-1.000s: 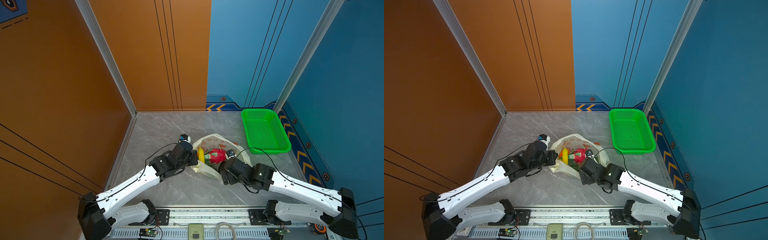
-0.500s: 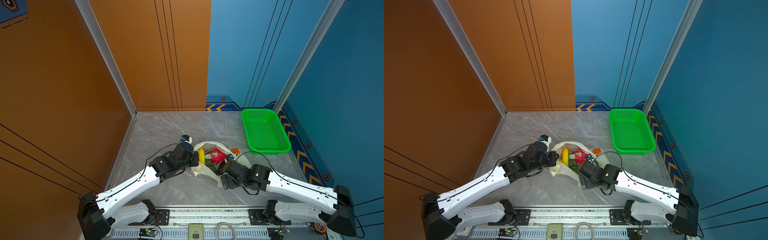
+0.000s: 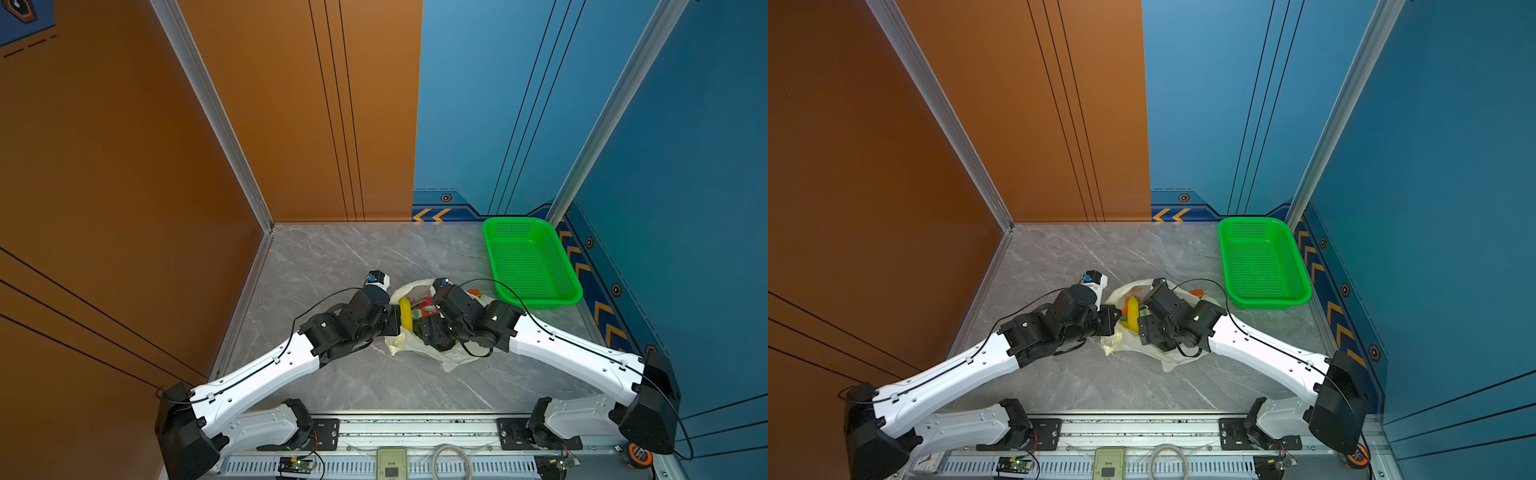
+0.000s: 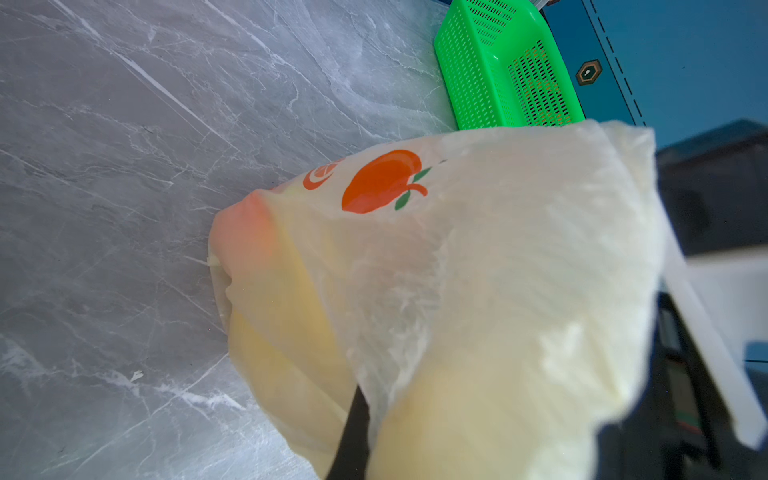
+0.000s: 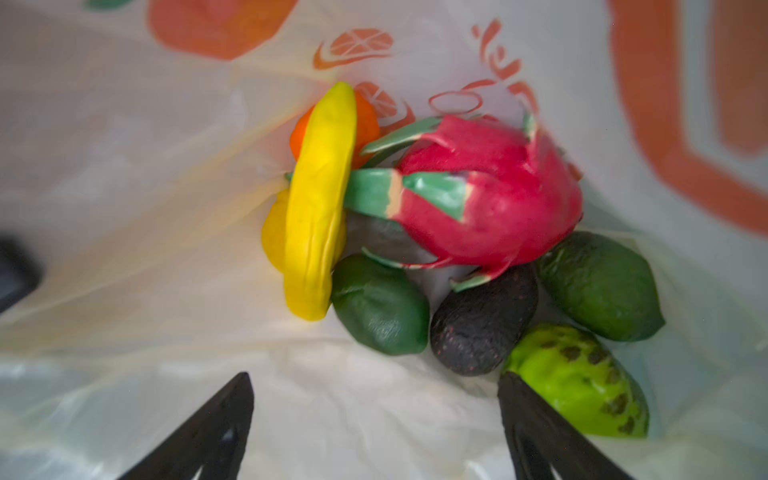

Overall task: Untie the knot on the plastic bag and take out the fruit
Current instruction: 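Lower the right gripper into the bag toward the yellow banana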

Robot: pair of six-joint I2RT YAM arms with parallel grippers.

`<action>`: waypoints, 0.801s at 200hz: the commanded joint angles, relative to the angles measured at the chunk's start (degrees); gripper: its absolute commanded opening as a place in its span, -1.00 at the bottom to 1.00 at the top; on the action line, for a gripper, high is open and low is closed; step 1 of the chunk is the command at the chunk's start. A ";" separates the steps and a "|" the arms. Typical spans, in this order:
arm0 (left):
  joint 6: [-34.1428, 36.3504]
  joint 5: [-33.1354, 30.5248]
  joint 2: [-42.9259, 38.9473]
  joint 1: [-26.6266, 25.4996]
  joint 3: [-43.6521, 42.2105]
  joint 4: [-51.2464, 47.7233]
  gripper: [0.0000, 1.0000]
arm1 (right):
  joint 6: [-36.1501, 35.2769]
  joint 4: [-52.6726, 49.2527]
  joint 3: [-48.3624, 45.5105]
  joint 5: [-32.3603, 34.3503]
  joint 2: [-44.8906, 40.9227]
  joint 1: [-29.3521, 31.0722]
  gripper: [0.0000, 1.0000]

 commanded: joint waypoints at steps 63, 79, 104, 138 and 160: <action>1.52 2.99 -3.35 -3.23 -4.67 -4.01 -1.00 | -8.21 10.01 2.96 10.36 5.14 -15.58 1.00; 1.38 2.79 -3.34 -3.39 -4.36 -4.46 -1.00 | -8.84 7.30 4.59 5.70 5.63 -14.45 1.00; 0.80 0.55 -3.07 -3.42 -3.29 -4.36 -1.00 | -7.54 1.37 5.26 0.68 4.18 -10.27 1.00; -0.50 -0.43 -1.72 -3.37 -1.74 -4.32 -1.00 | -2.55 -3.28 2.46 -0.30 0.30 -1.84 1.00; -1.40 -0.48 -1.57 -3.31 -1.73 -3.86 -1.00 | -0.59 -4.31 0.98 0.88 -1.13 1.88 1.00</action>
